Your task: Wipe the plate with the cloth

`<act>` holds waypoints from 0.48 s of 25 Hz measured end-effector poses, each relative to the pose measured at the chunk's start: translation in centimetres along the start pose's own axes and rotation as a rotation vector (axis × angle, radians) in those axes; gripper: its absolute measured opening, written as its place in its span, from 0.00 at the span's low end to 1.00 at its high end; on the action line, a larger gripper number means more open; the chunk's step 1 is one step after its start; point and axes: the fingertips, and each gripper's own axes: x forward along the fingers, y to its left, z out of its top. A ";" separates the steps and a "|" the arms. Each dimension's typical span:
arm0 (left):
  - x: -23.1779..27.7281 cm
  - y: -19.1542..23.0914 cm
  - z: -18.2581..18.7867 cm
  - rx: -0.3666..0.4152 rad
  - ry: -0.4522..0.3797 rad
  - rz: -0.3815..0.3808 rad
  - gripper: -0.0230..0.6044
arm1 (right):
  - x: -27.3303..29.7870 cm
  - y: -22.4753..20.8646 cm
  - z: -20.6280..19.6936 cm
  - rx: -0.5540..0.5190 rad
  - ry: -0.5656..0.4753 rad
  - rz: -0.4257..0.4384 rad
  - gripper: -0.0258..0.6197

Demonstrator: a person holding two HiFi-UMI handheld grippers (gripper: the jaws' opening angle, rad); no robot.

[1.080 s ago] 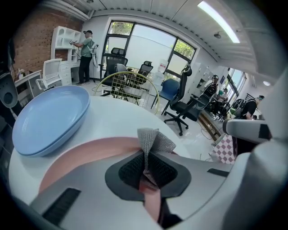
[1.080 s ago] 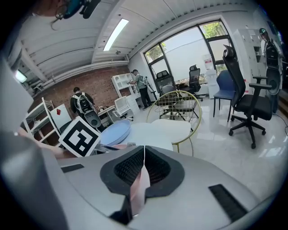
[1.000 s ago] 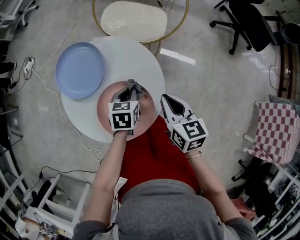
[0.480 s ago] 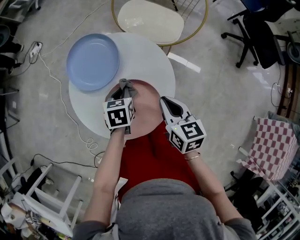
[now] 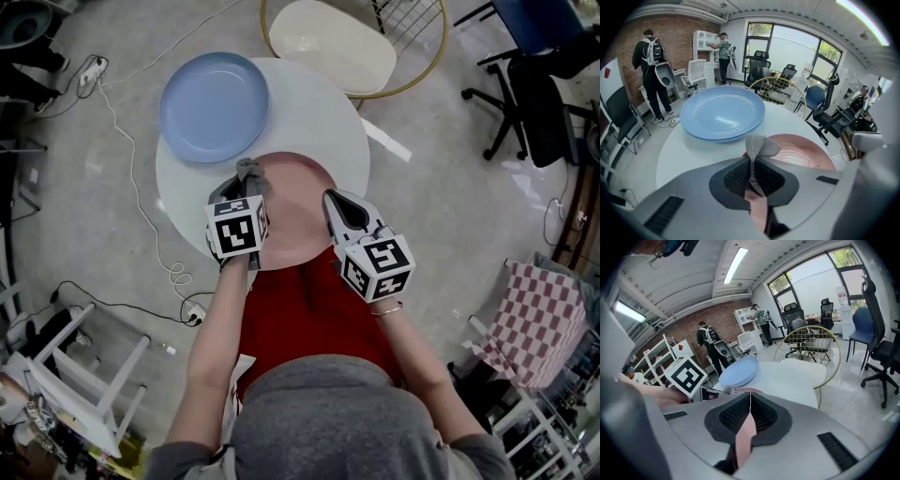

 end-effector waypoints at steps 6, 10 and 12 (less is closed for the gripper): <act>-1.9 2.1 -1.6 -0.024 -0.012 0.042 0.09 | 0.0 1.5 -0.5 -0.021 0.002 0.025 0.09; -3.4 2.2 -2.2 -0.016 -0.033 0.041 0.09 | -0.9 1.7 -0.9 -0.020 -0.016 0.013 0.09; -4.1 1.5 -2.2 -0.001 -0.054 0.016 0.09 | -1.6 1.5 -1.1 -0.013 -0.030 -0.006 0.09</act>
